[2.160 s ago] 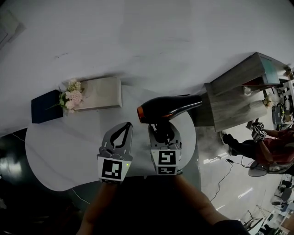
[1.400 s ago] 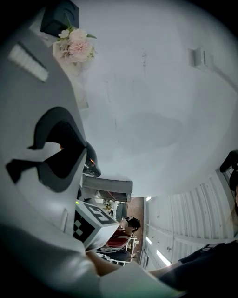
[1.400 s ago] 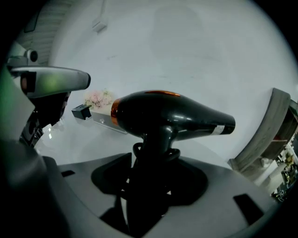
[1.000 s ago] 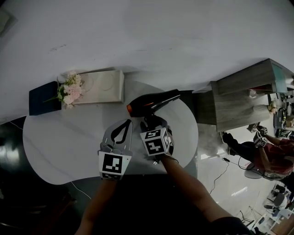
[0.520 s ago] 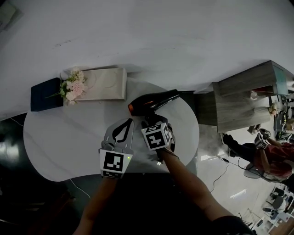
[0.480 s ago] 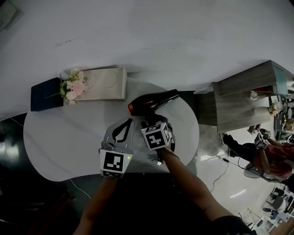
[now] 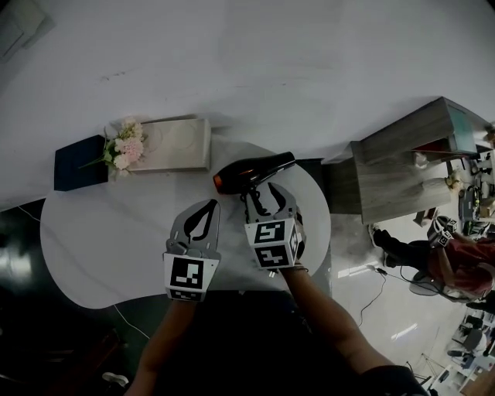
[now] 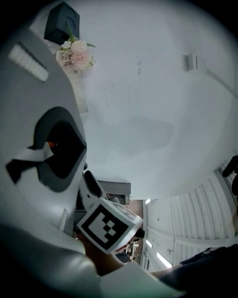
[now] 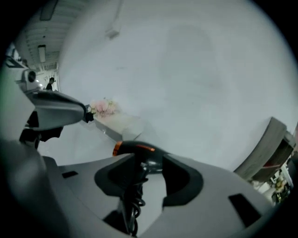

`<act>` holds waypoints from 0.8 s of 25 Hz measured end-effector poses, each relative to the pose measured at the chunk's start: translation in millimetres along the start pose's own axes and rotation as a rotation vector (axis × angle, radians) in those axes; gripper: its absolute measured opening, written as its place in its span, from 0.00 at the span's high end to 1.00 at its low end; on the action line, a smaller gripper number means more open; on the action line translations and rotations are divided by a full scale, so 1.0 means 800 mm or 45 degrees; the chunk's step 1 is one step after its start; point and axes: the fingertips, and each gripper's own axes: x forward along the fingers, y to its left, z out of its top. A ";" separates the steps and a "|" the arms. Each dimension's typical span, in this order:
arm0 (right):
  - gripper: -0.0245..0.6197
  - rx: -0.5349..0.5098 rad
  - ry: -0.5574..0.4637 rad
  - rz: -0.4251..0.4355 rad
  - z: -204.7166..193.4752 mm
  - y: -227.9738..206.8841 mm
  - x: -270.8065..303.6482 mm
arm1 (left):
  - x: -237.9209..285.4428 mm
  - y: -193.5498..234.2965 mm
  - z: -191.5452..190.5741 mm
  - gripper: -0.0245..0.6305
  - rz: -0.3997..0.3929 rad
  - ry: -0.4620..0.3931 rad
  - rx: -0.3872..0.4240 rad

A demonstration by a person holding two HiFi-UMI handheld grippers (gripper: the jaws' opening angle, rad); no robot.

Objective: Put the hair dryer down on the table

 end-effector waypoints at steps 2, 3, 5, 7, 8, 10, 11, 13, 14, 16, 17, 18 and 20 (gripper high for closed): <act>0.81 -0.039 -0.158 -0.091 0.032 -0.011 -0.031 | -0.007 0.001 0.013 0.95 0.019 -0.031 0.012; 0.87 -0.052 -0.228 -0.126 0.047 -0.015 -0.047 | -0.010 0.002 0.022 0.95 0.029 -0.054 0.019; 0.88 -0.065 -0.349 -0.173 0.075 -0.022 -0.080 | -0.020 0.003 0.046 0.95 0.047 -0.114 0.030; 0.92 -0.049 -0.463 -0.201 0.100 -0.028 -0.113 | -0.033 0.002 0.074 0.94 0.072 -0.181 0.002; 0.93 -0.034 -0.517 -0.212 0.112 -0.031 -0.129 | -0.042 0.002 0.088 0.95 0.088 -0.211 -0.030; 0.94 -0.010 -0.622 -0.238 0.135 -0.038 -0.163 | -0.059 0.005 0.115 0.95 0.119 -0.285 -0.046; 0.94 -0.004 -0.672 -0.254 0.147 -0.042 -0.181 | -0.067 0.008 0.129 0.95 0.131 -0.330 -0.028; 0.94 0.010 -0.760 -0.283 0.169 -0.049 -0.216 | -0.085 0.012 0.156 0.95 0.154 -0.404 -0.004; 0.94 0.020 -0.793 -0.293 0.177 -0.053 -0.233 | -0.095 0.013 0.171 0.95 0.169 -0.432 0.000; 0.94 0.039 -0.840 -0.305 0.188 -0.060 -0.265 | -0.119 0.013 0.200 0.95 0.206 -0.486 0.007; 0.94 0.048 -0.872 -0.309 0.195 -0.064 -0.280 | -0.132 0.013 0.215 0.94 0.224 -0.515 0.014; 0.94 0.060 -0.913 -0.311 0.204 -0.068 -0.295 | -0.143 0.012 0.229 0.95 0.240 -0.544 0.025; 0.94 0.087 -0.981 -0.315 0.216 -0.074 -0.321 | -0.165 0.010 0.252 0.94 0.268 -0.592 0.052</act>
